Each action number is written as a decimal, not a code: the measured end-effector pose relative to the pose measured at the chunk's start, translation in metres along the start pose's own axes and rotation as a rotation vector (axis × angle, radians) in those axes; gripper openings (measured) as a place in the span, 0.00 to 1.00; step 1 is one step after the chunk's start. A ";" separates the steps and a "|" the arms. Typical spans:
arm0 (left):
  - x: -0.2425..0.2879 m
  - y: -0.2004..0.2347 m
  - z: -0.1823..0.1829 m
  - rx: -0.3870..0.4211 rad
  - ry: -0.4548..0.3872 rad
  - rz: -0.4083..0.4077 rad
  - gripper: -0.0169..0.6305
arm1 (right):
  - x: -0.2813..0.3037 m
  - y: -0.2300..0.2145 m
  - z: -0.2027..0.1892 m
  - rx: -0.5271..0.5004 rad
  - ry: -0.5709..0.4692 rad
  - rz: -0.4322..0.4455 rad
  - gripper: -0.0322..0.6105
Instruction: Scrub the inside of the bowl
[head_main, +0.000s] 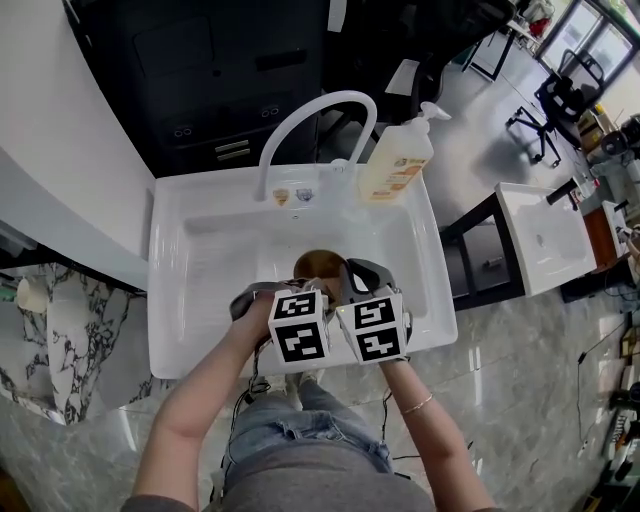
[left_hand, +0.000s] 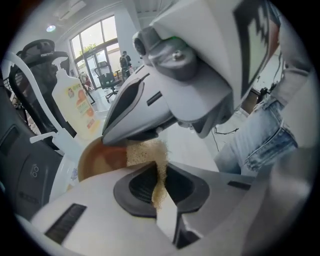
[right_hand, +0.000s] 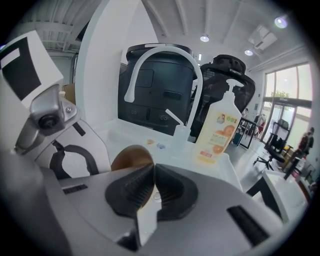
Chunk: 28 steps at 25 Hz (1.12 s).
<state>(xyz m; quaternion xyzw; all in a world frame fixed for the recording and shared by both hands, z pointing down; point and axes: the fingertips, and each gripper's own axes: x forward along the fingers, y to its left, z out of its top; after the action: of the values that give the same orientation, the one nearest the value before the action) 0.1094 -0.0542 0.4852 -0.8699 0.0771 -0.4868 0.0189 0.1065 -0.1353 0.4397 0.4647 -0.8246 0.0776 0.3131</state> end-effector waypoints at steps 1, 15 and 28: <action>-0.001 -0.001 -0.002 -0.005 0.004 -0.006 0.09 | 0.001 0.000 -0.001 0.006 0.001 0.004 0.09; -0.033 -0.003 -0.037 -0.056 0.059 0.021 0.09 | 0.022 0.002 -0.003 0.059 0.019 0.024 0.08; -0.095 0.045 -0.035 -0.554 -0.331 0.069 0.09 | 0.027 -0.016 -0.001 0.171 -0.008 -0.022 0.08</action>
<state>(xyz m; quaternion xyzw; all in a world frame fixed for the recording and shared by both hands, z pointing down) 0.0250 -0.0830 0.4184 -0.9061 0.2321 -0.2983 -0.1899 0.1096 -0.1629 0.4536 0.4992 -0.8110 0.1424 0.2699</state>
